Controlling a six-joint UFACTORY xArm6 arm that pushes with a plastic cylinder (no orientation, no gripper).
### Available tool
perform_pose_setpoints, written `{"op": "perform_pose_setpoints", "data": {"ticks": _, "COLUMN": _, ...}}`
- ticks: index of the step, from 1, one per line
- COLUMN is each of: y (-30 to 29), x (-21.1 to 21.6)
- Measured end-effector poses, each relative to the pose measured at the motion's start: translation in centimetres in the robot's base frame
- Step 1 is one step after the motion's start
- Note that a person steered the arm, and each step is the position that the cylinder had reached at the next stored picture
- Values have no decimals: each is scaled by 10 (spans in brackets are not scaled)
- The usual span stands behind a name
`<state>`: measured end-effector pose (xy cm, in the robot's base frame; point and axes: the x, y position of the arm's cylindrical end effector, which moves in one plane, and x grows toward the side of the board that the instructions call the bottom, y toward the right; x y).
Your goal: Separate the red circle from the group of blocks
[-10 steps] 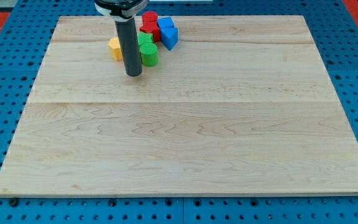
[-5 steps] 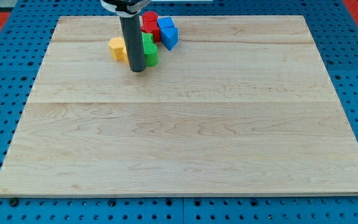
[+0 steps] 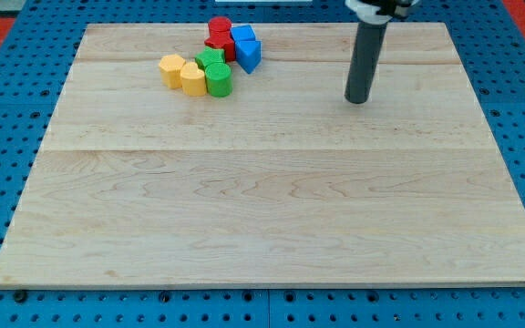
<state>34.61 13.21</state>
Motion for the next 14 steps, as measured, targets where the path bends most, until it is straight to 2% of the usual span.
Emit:
{"op": "perform_pose_setpoints", "data": {"ticks": 1, "y": -1, "x": -20}}
{"op": "perform_pose_setpoints", "data": {"ticks": 3, "y": -1, "x": -21}}
{"op": "perform_pose_setpoints", "data": {"ticks": 7, "y": -1, "x": -93}}
{"op": "perform_pose_setpoints", "data": {"ticks": 9, "y": -42, "x": -121}}
{"op": "perform_pose_setpoints", "data": {"ticks": 11, "y": -124, "x": -115}}
{"op": "perform_pose_setpoints", "data": {"ticks": 12, "y": -148, "x": -143}}
{"op": "perform_pose_setpoints", "data": {"ticks": 14, "y": -180, "x": -152}}
